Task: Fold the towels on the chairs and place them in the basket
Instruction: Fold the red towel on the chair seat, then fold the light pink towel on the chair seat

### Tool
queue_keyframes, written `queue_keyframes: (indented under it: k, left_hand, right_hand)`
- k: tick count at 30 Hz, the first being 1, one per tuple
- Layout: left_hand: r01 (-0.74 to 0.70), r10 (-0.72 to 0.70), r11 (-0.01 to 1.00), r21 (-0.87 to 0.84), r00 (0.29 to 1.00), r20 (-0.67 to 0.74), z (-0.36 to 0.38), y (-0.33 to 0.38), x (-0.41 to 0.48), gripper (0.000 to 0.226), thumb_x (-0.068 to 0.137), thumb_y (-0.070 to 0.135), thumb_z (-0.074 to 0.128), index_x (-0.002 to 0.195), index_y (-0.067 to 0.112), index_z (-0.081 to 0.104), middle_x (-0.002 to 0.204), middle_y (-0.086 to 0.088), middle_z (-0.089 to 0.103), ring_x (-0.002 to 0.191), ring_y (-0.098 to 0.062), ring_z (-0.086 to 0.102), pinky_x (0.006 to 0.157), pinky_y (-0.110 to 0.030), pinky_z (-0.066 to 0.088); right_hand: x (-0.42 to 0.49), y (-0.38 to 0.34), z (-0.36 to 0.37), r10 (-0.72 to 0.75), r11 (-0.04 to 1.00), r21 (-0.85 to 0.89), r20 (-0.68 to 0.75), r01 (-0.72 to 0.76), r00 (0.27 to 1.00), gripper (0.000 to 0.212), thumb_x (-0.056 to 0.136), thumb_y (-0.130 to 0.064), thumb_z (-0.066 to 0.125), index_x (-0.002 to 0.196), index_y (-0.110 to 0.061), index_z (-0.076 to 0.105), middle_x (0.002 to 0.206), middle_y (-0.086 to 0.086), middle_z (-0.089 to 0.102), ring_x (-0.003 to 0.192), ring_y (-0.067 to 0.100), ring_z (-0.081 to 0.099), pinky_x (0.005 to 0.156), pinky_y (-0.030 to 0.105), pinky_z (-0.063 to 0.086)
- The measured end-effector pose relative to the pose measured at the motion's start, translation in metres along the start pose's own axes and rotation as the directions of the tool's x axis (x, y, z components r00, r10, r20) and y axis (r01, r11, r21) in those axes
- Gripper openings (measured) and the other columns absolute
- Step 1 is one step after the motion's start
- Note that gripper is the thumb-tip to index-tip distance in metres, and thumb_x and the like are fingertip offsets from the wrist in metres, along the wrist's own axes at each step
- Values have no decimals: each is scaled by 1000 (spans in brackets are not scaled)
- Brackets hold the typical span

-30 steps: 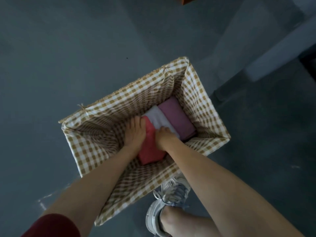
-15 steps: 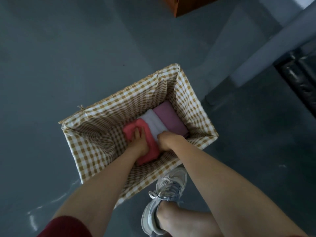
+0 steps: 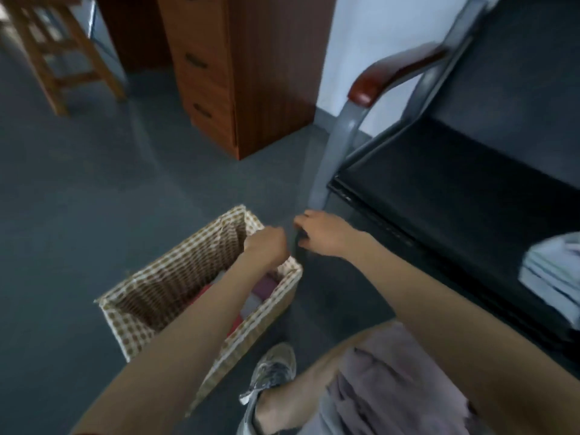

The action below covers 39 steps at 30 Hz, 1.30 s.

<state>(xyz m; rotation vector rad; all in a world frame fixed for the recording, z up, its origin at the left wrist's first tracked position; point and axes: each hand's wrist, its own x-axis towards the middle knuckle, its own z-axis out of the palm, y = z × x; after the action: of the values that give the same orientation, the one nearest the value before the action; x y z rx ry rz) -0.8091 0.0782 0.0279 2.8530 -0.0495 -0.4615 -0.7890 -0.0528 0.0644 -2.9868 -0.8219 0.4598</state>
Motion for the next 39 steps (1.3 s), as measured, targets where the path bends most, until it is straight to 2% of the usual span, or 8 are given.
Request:
queue_keyframes:
  k: [3,7,16,25,30,34,36,39]
  left_hand:
    - [-175,177,984,26,978,-115,-40,65,-18,40,92,25,51,129,11,49,129,-13,51,118,-33,52,91,-42,44]
    - [-387,401,916,107,893,-205,-74,164,-37,39,93,25,52,129,12,47,128,-11,47,116,-31,48,82,-37,40]
    - [-706,739,672,223,661,-134,-58,371,-75,36,93,23,53,127,13,51,126,-8,47,112,-27,49,80,-36,43]
    - [-842,844,503,194,527,96,17,520,-80,37,94,22,48,130,14,52,132,-7,49,118,-26,49,81,-30,37]
    - [-858,839,503,105,514,178,64,569,-56,39,93,20,49,131,13,47,131,-8,45,115,-26,49,85,-32,41]
    - [-866,847,499,-32,479,229,106,589,-45,43,94,28,50,133,13,42,130,-11,46,116,-29,48,92,-37,43]
    - [-892,869,451,2,440,228,126,591,-41,48,92,33,54,134,13,40,128,-11,45,118,-31,45,95,-40,41]
    - [-911,898,408,52,411,156,140,591,-32,29,93,27,53,119,15,53,122,-8,47,114,-29,44,89,-34,37]
  right_hand:
    - [-75,46,-46,151,989,34,-158,-147,976,38,93,-26,53,129,-15,47,127,9,47,119,29,46,97,42,41]
    - [-181,106,-83,375,927,128,-321,-352,870,43,92,-30,56,133,-19,47,133,5,46,121,26,45,100,42,40]
    - [-366,210,-65,729,680,292,-368,-673,577,40,91,-28,58,129,-17,51,132,6,49,124,25,46,101,39,39]
    - [-469,307,5,929,369,364,-144,-855,340,45,93,-31,55,135,-17,44,132,8,47,118,26,48,94,34,40]
    - [-483,357,47,958,280,364,-41,-888,285,51,92,-26,57,138,-15,37,132,11,44,119,30,47,96,37,41]
    - [-480,379,73,962,273,403,-98,-873,256,52,92,-16,53,140,-17,31,130,10,42,119,30,45,93,37,42]
    - [-479,386,83,958,277,378,-175,-883,226,50,93,-16,52,139,-20,33,128,8,43,117,28,45,92,35,41]
    - [-481,395,92,943,281,379,-279,-882,180,27,96,-16,46,123,-12,47,118,9,48,112,29,47,87,32,39]
